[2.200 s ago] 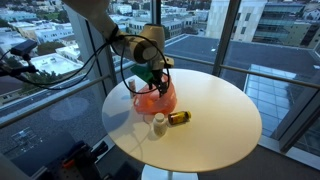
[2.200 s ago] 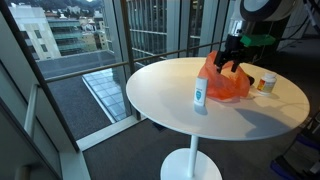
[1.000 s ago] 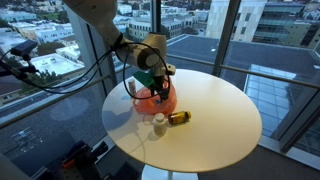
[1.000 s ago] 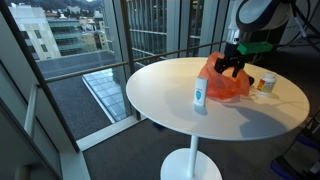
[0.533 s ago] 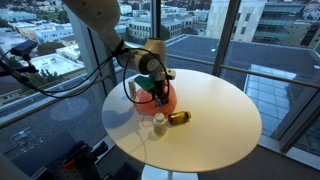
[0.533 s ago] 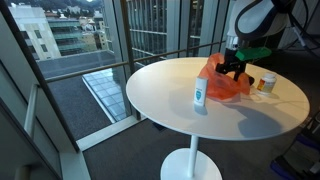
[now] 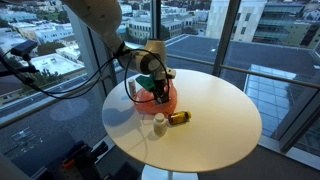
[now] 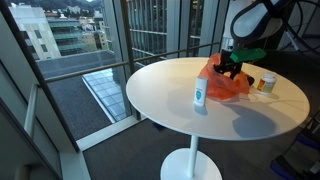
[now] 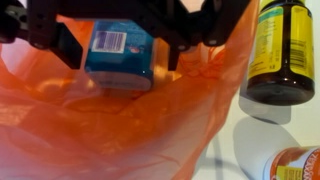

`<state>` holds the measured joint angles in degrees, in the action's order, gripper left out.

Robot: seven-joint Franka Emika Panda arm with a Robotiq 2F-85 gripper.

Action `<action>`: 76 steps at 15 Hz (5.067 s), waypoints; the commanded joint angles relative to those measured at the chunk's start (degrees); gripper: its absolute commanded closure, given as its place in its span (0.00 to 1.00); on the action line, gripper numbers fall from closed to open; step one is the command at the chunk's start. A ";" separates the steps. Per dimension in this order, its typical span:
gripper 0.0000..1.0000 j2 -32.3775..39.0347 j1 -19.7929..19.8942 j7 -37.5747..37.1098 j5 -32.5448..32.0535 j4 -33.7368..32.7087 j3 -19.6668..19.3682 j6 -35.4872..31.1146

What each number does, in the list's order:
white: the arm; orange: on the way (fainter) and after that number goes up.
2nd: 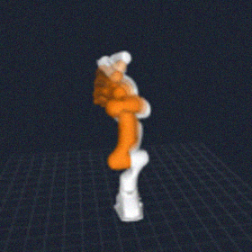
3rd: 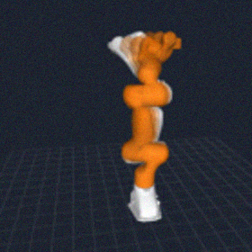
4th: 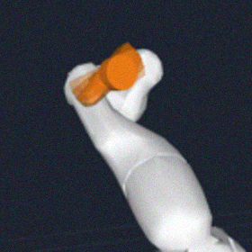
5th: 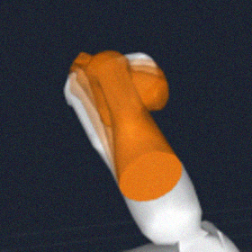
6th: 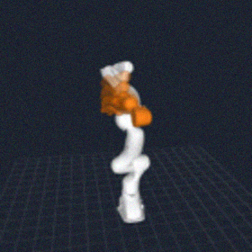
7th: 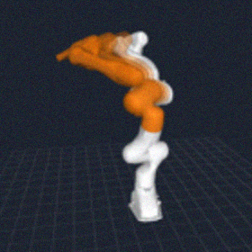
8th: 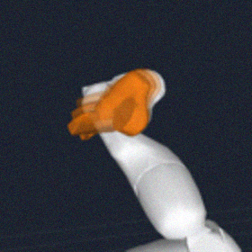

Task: Remove the blue container from the plastic bag and put it on the table

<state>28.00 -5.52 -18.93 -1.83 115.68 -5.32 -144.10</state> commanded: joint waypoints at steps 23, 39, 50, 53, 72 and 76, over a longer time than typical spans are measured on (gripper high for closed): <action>0.61 -13.20 0.37 4.25 4.00 -0.26 5.18 20.99; 0.61 -27.31 0.11 12.79 3.70 13.77 7.60 23.91; 0.36 -28.37 -0.73 13.08 3.49 18.60 10.55 14.43; 0.61 -27.88 -0.78 12.85 3.09 18.69 10.63 13.80; 0.61 -16.73 -0.84 14.29 4.67 17.46 11.13 6.94; 0.61 -16.06 -0.67 13.63 3.64 17.67 10.24 4.15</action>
<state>11.21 -6.70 -5.76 2.40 134.03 5.37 -138.30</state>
